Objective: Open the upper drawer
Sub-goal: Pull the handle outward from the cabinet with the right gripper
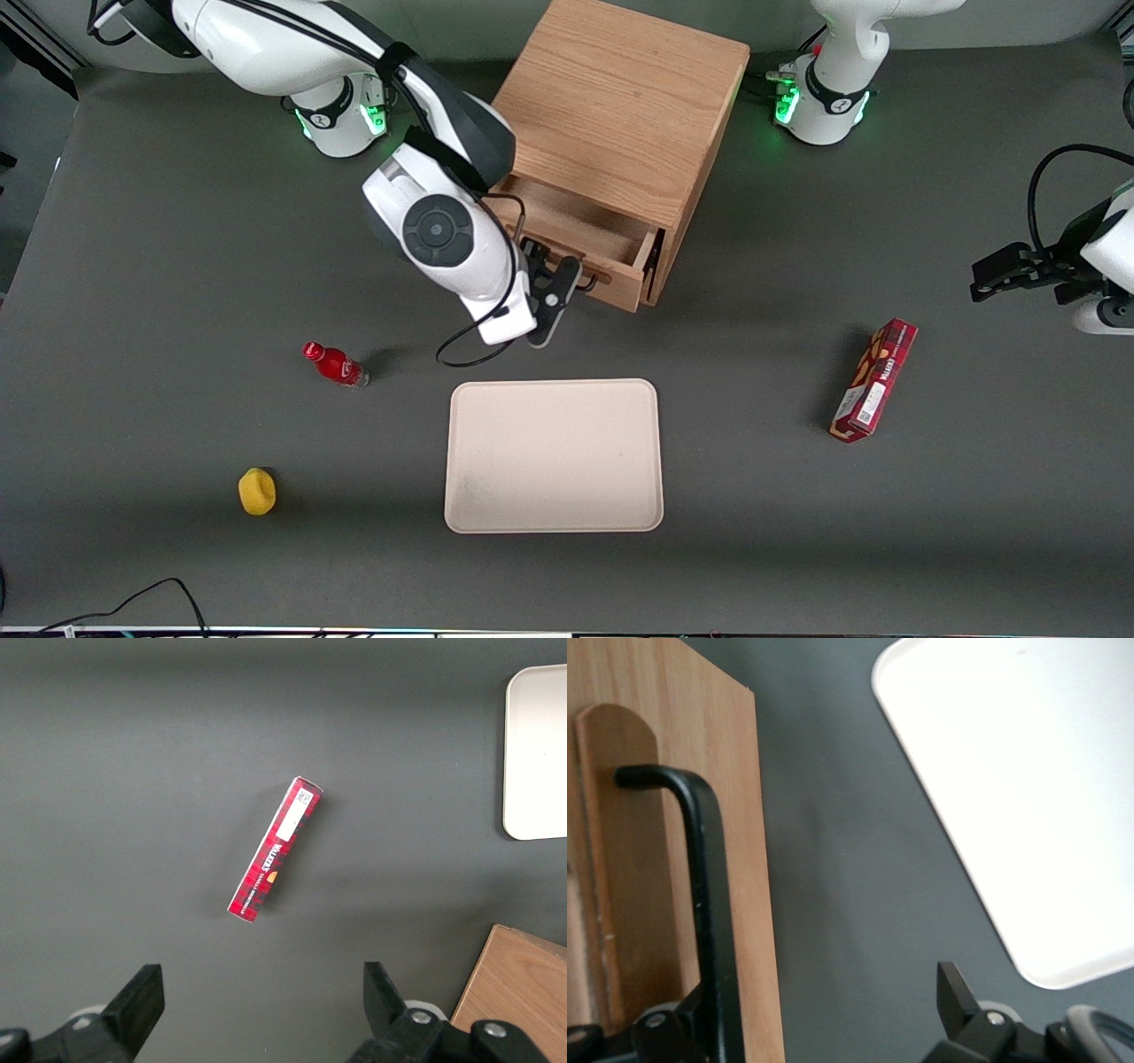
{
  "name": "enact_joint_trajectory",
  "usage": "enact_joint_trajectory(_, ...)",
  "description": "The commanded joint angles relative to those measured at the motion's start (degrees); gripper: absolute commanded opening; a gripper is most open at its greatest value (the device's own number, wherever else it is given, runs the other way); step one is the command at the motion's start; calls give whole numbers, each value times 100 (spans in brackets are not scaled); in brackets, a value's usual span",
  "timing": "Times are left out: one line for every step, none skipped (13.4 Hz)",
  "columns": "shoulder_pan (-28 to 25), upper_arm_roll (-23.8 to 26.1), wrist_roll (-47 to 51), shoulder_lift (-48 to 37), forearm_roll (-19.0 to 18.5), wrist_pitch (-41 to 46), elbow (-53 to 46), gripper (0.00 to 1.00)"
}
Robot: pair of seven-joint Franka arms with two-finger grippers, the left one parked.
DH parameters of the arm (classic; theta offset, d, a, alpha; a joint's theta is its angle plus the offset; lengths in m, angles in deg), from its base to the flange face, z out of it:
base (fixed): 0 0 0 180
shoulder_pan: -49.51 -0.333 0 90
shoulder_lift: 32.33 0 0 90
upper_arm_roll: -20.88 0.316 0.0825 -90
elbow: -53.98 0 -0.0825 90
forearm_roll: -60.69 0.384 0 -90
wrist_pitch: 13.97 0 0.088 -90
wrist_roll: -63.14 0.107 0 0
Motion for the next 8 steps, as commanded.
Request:
enact_joint_trajectory(-29, -168, -154, 167, -15, 14, -330, 100)
enact_joint_trajectory(-37, -239, -154, 211, -24, 14, -427, 100)
enact_joint_trajectory(-37, -274, -198, 246, -24, 5, -497, 100)
enact_joint_trajectory(-37, -283, -294, 282, -33, 14, -568, 100)
enact_joint_trajectory(-37, -414, -365, 299, -24, 14, -638, 100)
enact_joint_trajectory(-46, -502, -417, 334, -15, 14, -717, 100)
enact_joint_trajectory(-38, -529, -470, 343, -15, 14, -770, 100)
enact_joint_trajectory(-29, -590, -532, 387, -15, 14, -840, 100)
